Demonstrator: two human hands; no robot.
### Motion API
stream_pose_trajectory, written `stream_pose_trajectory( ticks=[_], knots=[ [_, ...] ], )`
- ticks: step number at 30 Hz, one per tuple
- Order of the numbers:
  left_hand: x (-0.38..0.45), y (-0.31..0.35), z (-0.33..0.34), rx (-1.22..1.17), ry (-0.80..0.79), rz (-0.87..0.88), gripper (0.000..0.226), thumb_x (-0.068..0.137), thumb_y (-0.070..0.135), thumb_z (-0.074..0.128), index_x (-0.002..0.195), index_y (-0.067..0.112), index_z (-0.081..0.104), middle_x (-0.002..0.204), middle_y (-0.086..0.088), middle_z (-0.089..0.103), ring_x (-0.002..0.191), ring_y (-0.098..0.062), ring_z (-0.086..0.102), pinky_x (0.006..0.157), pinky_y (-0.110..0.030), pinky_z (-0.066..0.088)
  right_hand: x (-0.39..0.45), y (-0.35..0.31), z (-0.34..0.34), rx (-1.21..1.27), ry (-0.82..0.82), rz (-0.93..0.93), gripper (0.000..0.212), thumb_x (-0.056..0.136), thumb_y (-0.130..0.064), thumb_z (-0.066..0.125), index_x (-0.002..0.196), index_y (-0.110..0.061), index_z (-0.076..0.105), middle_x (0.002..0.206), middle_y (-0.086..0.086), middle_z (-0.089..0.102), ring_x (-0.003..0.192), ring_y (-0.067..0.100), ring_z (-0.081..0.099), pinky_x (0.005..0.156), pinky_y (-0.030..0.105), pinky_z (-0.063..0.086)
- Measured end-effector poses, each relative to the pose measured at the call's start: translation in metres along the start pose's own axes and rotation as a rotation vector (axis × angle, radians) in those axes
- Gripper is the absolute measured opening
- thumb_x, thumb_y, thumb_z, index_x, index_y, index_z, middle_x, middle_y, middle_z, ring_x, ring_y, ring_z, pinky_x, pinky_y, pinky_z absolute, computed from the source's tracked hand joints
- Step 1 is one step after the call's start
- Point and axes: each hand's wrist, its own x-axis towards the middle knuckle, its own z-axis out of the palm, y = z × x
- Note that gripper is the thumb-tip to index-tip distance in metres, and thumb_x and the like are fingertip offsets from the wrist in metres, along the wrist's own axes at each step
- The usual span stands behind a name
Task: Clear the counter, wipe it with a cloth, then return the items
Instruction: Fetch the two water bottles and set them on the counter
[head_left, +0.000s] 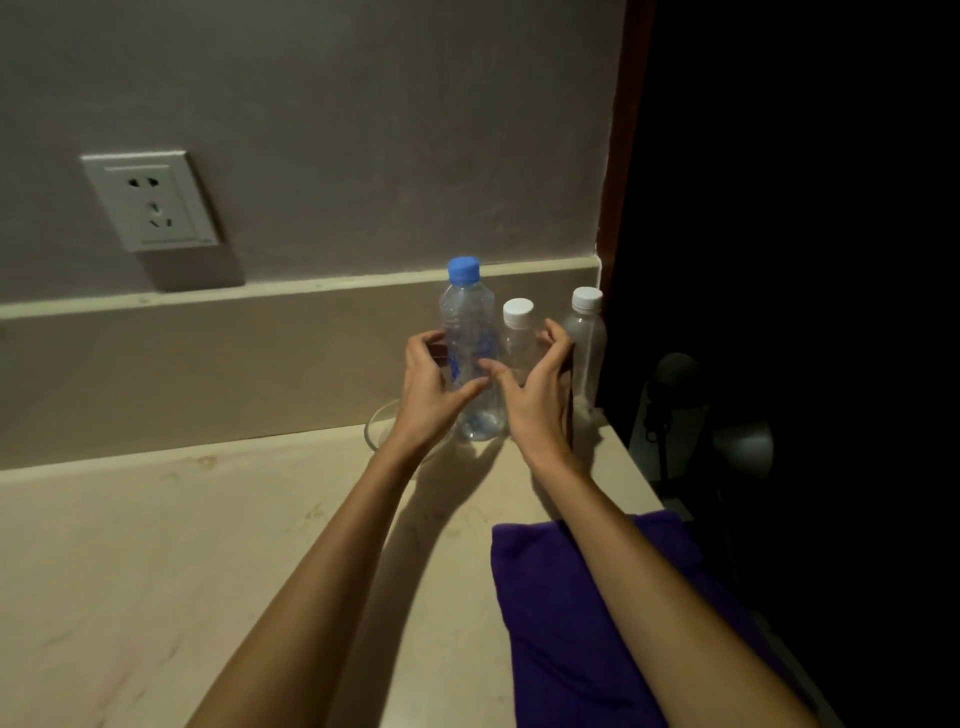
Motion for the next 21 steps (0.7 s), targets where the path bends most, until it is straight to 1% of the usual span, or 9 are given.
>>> stream_pose_trajectory(
  ticks=[3,7,10,13,16,19,21],
  knots=[
    [-0.002,0.000,-0.002,0.003,-0.005,-0.004,0.086,0.073,0.042,0.086,0.140,0.023,0.036,0.137,0.000,0.047,0.121,-0.011,0.056,0.102,-0.040,0.055,0.001,-0.004,0.001,-0.073,0.048,-0.057,0.088,0.087,-0.037,0.079,0.155,-0.017,0.028,0.151,0.008,0.043,0.134,0.012,0.043,0.100,0.022,0.035],
    [-0.001,0.003,-0.004,0.028,-0.004,-0.005,0.087,0.073,0.040,0.087,0.141,0.018,0.037,0.137,-0.002,0.049,0.120,-0.014,0.057,0.103,-0.041,0.054,0.003,-0.010,-0.002,-0.132,0.095,-0.111,0.082,0.089,-0.033,0.078,0.154,-0.013,0.033,0.149,0.010,0.047,0.134,0.017,0.047,0.097,0.015,0.032],
    [0.000,0.006,-0.006,0.042,-0.009,0.000,0.086,0.075,0.034,0.088,0.141,0.014,0.038,0.137,-0.003,0.049,0.119,-0.013,0.057,0.102,-0.040,0.054,0.005,-0.012,-0.003,-0.135,0.127,-0.137,0.081,0.087,-0.030,0.079,0.152,-0.010,0.035,0.149,0.012,0.047,0.136,0.021,0.048,0.103,0.018,0.035],
    [0.001,0.005,-0.008,0.043,-0.011,-0.001,0.086,0.074,0.037,0.088,0.141,0.016,0.038,0.137,-0.002,0.049,0.119,-0.012,0.057,0.102,-0.039,0.054,0.006,-0.012,-0.006,-0.148,0.171,-0.172,0.081,0.085,-0.028,0.081,0.150,-0.007,0.038,0.149,0.015,0.048,0.137,0.025,0.048,0.111,0.026,0.038],
    [-0.002,0.009,-0.010,0.047,-0.002,-0.010,0.086,0.075,0.039,0.087,0.142,0.018,0.037,0.138,-0.001,0.048,0.119,-0.011,0.056,0.103,-0.038,0.054,0.004,-0.018,-0.013,-0.182,0.191,-0.217,0.078,0.086,-0.025,0.080,0.150,-0.008,0.037,0.150,0.015,0.048,0.139,0.025,0.048,0.112,0.024,0.037],
    [-0.006,0.013,-0.012,0.051,0.016,-0.012,0.085,0.077,0.035,0.086,0.143,0.016,0.037,0.140,-0.003,0.046,0.120,-0.013,0.055,0.104,-0.039,0.053,0.003,-0.021,-0.020,-0.189,0.208,-0.255,0.076,0.088,-0.025,0.079,0.149,-0.009,0.037,0.149,0.013,0.048,0.139,0.023,0.048,0.113,0.028,0.041],
    [-0.009,0.015,-0.015,0.061,0.035,-0.018,0.083,0.079,0.033,0.086,0.143,0.016,0.038,0.140,-0.003,0.045,0.120,-0.014,0.055,0.103,-0.040,0.054,0.002,-0.021,-0.025,-0.163,0.225,-0.250,0.073,0.088,-0.025,0.078,0.148,-0.009,0.039,0.147,0.012,0.048,0.137,0.022,0.049,0.112,0.026,0.042]
  ],
)
